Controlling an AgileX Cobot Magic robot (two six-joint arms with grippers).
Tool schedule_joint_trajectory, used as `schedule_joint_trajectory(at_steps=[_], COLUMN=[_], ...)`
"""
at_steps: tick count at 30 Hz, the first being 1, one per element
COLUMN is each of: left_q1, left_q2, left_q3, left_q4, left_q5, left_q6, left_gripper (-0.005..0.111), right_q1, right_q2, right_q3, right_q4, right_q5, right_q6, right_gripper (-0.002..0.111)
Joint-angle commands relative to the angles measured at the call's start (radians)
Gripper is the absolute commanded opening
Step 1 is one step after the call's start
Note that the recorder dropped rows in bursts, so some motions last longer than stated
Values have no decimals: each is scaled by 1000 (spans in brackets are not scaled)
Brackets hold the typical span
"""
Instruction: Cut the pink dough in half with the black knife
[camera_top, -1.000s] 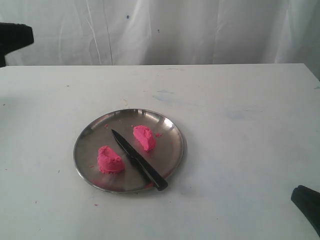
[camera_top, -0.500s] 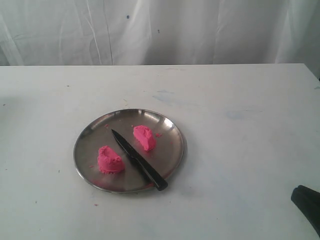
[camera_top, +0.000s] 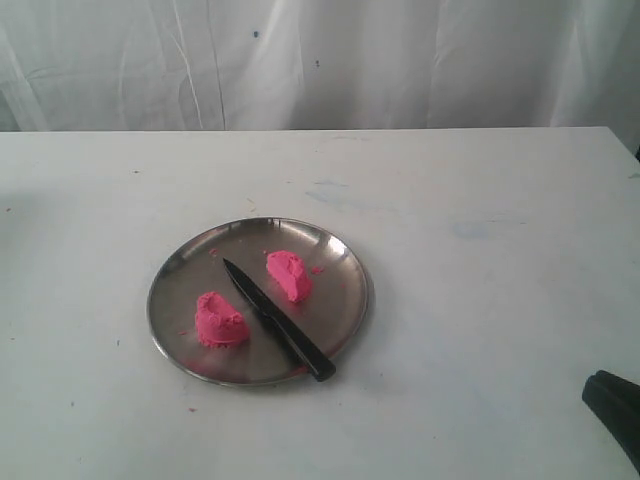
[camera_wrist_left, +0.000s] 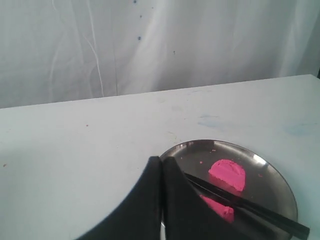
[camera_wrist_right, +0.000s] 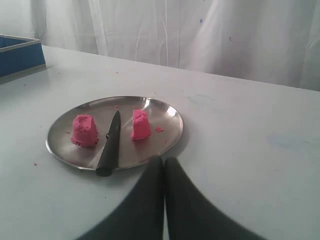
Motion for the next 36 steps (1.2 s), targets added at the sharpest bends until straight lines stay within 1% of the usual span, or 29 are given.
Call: schedule_joint_trajectory(at_steps=[1,4,6,9,20,27,31,36], left_q1=[-4,-4,-4,-4,-4,-4,-4,-4], left_q2=[-69,-112,-144,-187,-309,-343,-343,-343], left_q3=[73,123,161,212,355,428,432,432], left_q4=[0,40,94,147,150,150,150,171], left_q5=[-8,-8,-8,-8,-27,-40,-58,-25], left_q6=[-12,-76,-162,-248,-272,-272,-272,-268], left_gripper=[0,0,0,0,0,0,0,0], right_q1=[-4,-4,-4,-4,-4,-4,-4,-4], right_q2=[-5,-5,-5,-5,-5,-5,-5,-5], right_q3=[5,5,5,5,5,5,5,5], right_q4=[-8,-8,-8,-8,-8,-8,-8,-8], right_q5=[-6,-6,-6,-6,-6,-6,-6,-6], right_q6=[2,2,2,2,2,-1,-1,-1], right_gripper=[0,0,0,0,0,0,0,0])
